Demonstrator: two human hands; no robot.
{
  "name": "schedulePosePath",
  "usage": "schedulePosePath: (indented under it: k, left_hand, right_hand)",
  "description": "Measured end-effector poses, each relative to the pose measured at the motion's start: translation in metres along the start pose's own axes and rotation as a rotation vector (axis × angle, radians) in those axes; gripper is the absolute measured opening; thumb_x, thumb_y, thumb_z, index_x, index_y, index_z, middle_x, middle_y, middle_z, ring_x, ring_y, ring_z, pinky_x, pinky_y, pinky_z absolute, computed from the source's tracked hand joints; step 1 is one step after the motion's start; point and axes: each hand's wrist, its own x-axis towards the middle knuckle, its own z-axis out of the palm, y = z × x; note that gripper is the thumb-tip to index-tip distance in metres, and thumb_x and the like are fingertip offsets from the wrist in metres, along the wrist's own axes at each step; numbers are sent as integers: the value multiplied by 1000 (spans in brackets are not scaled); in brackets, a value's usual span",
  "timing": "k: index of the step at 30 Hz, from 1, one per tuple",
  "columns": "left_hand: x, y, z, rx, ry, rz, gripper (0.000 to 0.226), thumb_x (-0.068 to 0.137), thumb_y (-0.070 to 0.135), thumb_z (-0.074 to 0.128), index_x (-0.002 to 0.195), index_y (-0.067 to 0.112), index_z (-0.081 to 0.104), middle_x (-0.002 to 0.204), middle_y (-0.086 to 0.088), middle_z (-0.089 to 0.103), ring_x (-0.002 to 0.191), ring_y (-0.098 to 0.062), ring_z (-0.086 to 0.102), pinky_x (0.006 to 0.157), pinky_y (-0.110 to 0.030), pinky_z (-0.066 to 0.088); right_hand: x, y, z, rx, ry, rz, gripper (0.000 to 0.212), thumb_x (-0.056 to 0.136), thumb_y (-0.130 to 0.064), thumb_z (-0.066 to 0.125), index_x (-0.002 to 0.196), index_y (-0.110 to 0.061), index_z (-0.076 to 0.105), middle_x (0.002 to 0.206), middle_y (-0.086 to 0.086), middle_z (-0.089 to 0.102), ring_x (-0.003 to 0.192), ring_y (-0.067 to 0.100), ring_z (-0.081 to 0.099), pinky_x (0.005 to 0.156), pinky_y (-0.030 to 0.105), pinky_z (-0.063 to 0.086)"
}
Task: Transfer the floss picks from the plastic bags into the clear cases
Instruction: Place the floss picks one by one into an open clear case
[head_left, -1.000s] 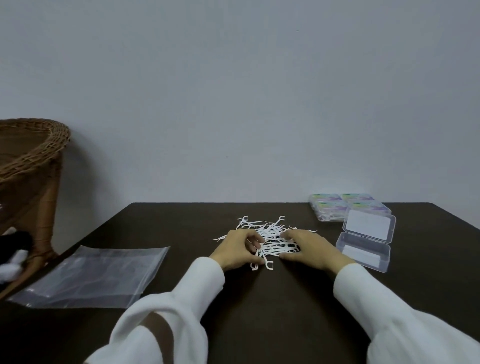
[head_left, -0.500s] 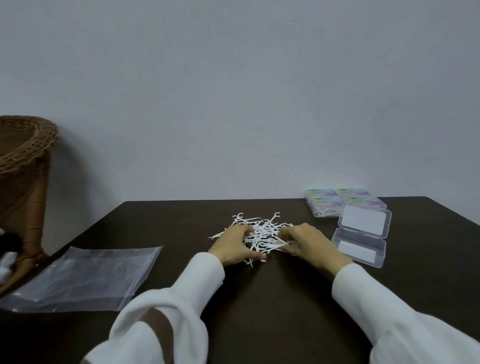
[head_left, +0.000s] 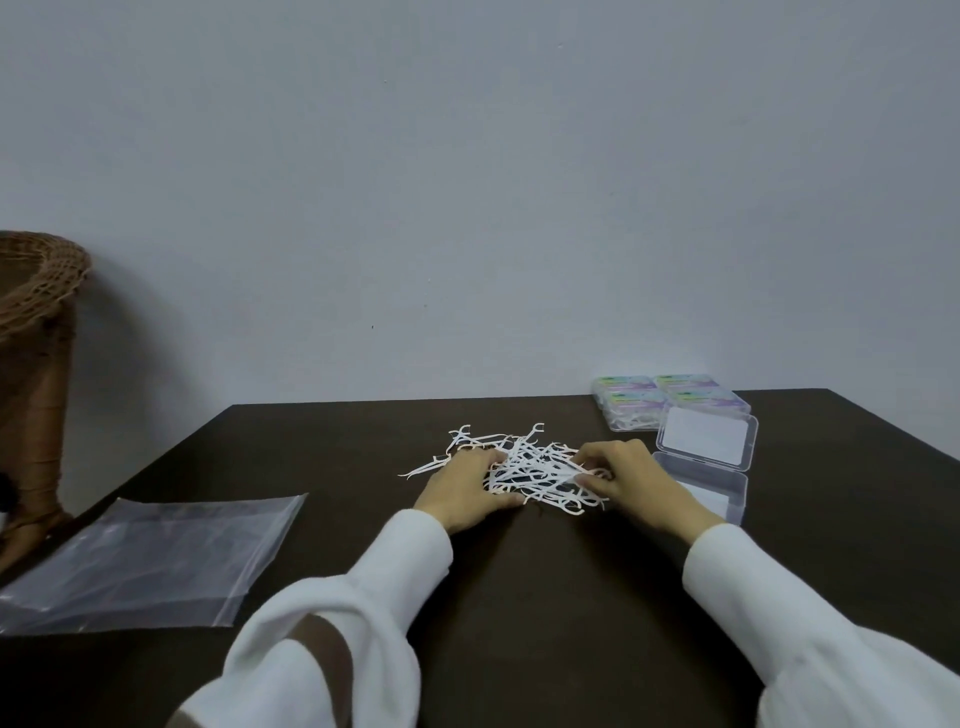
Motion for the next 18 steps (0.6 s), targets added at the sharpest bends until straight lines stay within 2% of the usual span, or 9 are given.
schedulePosePath:
  k: [6,12,16,18]
  left_hand:
    - [4,11,2,86,88,66,36,86,28,67,120,18,60,117,0,61,106,-16,56,92,-30,44]
    - [3,18,5,231,184,141,20,91,21,58,110,17,66,108,-2,65,103,-20,59,86,-30,44]
    - [2,20,6,193,261,136,17,92,24,58,103,18,70,105,0,68,101,-19,60,83,-27,41]
    - [3,23,6,145,307,129,16,92,23,60,102,18,71,101,0,69,97,-18,62,83,-27,44]
  right_hand:
    - [-4,6,-8,65,54,-20,11,87,-18,64,95,-14,68,80,-9,58,64,-9,46,67,16,34]
    - [-11,11,-17,47,120,0,12,88,-18,62,97,-14,69,85,-9,62,77,5,55,71,17,37]
    - [-16,19,-25,45,160,40,15,88,-19,62,100,-13,69,94,-1,68,83,9,58,76,20,43]
    - [-19,23,-31,51,184,68,16,88,-18,62,101,-12,69,94,1,68,82,9,57,76,20,42]
